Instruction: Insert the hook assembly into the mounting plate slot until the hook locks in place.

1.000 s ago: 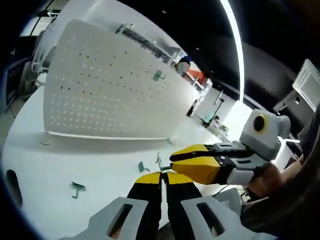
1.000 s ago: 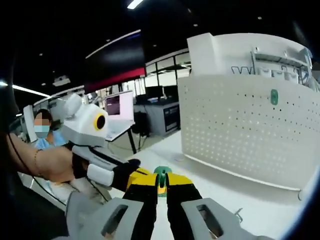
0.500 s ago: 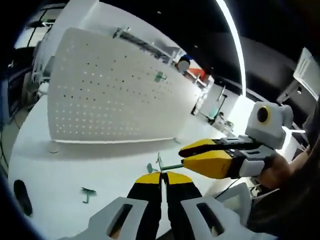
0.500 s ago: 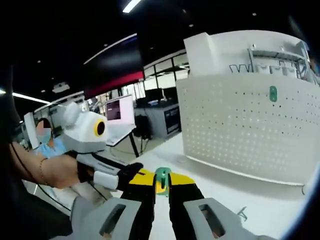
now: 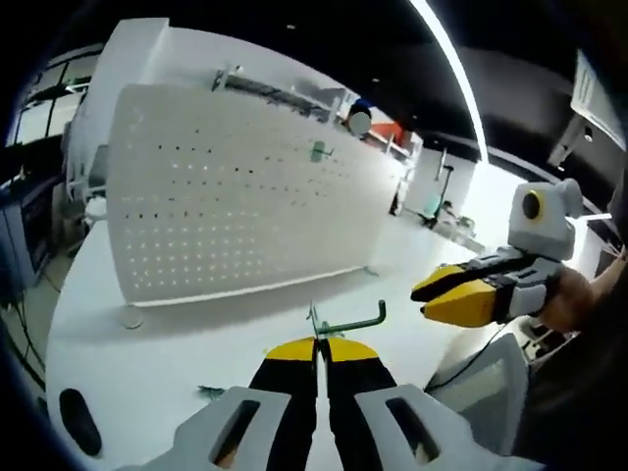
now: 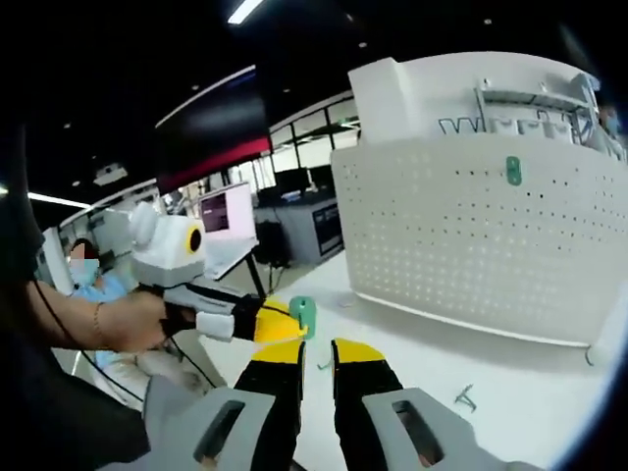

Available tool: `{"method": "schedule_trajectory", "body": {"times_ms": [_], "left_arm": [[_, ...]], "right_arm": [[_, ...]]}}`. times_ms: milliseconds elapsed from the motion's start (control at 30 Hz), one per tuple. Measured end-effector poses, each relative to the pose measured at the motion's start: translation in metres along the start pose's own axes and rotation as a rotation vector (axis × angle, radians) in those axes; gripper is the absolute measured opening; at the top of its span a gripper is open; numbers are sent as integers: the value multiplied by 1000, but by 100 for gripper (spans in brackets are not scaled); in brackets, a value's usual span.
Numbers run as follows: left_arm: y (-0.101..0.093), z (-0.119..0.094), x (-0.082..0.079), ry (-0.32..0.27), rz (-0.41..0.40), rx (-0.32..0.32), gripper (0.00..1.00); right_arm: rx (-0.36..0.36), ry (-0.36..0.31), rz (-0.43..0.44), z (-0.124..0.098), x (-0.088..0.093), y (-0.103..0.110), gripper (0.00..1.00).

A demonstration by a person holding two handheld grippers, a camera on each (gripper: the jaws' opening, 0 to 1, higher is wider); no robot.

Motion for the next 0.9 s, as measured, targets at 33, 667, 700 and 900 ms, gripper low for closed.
{"method": "schedule_trajectory", "body": {"times_ms": [33, 667, 700, 900], "left_arm": [[0, 0, -1, -4, 11, -2, 1], [-31, 9, -24, -83, 184, 33, 1], [-34, 9, -24, -85, 188, 40, 1], [-40, 9, -28, -98, 177, 55, 1]], "right_arm": [[-3, -1, 6, -1, 0, 1, 9], [-18, -78, 66, 9, -17, 0, 8], [-12, -85, 75, 9, -18, -2, 8], [9, -107, 80, 8, -22, -5, 7]]}}
Point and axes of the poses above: the point that each gripper's makers call its tool centre point, and the gripper's own axes: z roughly forward along the fingers, y roughly to its left, x roughly out of its underside, the point moved 5 cm from there along -z, roughly backward along the fingers, and after that the axes turned 5 degrees about -x, right-handed, at the moved point
